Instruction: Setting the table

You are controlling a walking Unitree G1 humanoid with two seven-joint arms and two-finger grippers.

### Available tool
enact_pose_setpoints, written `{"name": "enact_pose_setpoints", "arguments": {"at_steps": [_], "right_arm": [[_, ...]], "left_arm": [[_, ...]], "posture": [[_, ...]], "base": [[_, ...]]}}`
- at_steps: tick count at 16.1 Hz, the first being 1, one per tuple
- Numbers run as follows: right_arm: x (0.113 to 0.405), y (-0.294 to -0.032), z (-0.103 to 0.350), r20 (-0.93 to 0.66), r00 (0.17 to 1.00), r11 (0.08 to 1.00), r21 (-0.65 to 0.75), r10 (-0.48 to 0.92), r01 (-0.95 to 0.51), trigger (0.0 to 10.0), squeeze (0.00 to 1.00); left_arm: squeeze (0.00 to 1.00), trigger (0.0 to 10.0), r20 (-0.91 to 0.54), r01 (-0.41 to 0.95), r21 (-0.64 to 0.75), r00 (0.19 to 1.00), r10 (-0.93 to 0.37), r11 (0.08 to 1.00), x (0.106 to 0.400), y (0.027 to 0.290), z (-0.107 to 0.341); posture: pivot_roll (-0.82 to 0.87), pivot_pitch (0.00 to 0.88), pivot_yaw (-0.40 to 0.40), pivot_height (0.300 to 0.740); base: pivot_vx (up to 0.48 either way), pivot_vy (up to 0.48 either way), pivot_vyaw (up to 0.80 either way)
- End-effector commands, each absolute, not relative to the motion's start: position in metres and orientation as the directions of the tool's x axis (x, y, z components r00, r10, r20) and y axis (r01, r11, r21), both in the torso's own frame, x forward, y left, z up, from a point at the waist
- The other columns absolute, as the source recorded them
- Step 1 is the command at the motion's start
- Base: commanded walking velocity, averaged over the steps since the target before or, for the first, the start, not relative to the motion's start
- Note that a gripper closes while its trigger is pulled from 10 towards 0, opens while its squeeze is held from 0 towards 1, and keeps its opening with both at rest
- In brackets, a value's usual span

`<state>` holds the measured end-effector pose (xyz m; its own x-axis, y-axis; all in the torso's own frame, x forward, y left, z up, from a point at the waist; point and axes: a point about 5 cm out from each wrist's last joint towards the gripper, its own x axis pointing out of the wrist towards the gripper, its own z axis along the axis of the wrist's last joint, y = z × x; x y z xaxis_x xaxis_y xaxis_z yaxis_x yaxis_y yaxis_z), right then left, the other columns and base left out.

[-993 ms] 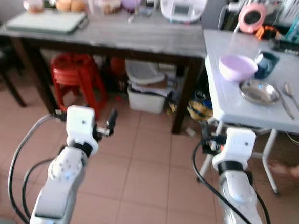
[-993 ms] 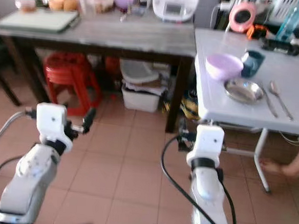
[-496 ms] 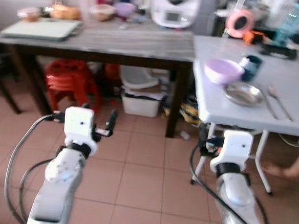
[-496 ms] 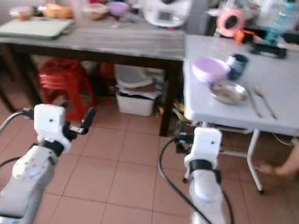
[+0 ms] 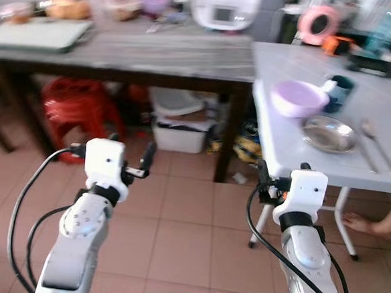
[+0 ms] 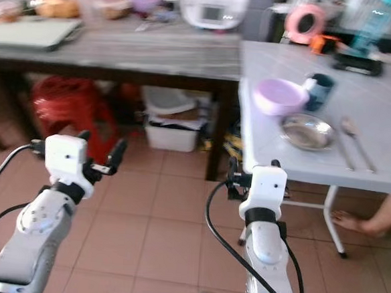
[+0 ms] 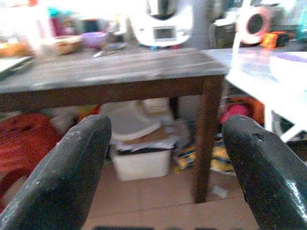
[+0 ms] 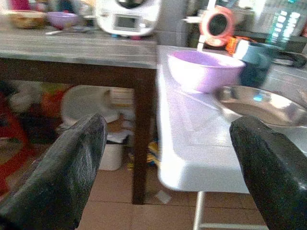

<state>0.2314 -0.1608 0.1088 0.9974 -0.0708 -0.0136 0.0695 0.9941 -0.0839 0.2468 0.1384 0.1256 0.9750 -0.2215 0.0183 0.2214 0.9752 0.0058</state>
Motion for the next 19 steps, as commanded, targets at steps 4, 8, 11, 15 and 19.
{"name": "enact_pose_setpoints", "arguments": {"at_steps": [4, 8, 11, 15, 19], "right_arm": [[0.242, -0.164, 0.117, 0.015, 0.997, 0.993, -0.088, -0.077, 0.078, 10.0, 0.00], [0.245, -0.163, 0.118, 0.022, 0.998, 0.994, -0.090, -0.060, 0.062, 10.0, 0.00], [0.245, -0.161, 0.118, 0.021, 0.998, 0.994, -0.092, -0.051, 0.052, 10.0, 0.00], [0.240, -0.164, 0.117, 0.017, 0.999, 0.994, -0.091, -0.052, 0.053, 10.0, 0.00], [0.231, -0.168, 0.118, 0.017, 0.998, 0.993, -0.103, -0.062, 0.063, 10.0, 0.00]], "left_arm": [[0.00, 10.0, 0.018, 0.260, -0.010, 0.966, -0.259, 0.966, 0.249, 0.131, 0.127], [0.00, 10.0, 0.001, 0.241, -0.026, 0.970, -0.241, 0.970, 0.250, 0.129, 0.125], [0.00, 10.0, -0.003, 0.221, -0.025, 0.975, -0.221, 0.975, 0.250, 0.131, 0.124], [0.00, 10.0, -0.006, 0.198, -0.008, 0.980, -0.198, 0.980, 0.250, 0.134, 0.125], [0.00, 10.0, -0.048, 0.152, 0.022, 0.987, -0.150, 0.988, 0.241, 0.149, 0.124]], "posture": [[-0.02, 0.000, 0.027, 0.740], [-0.02, 0.000, 0.020, 0.740], [-0.02, 0.000, 0.018, 0.740], [-0.03, 0.000, 0.019, 0.740], [-0.03, 0.000, 0.023, 0.740]], "base": [[0.470, 0.000, -0.60], [0.321, 0.000, -0.47], [0.000, 0.000, 0.00], [0.000, -0.407, 0.00], [0.000, -0.445, 0.00]]}}
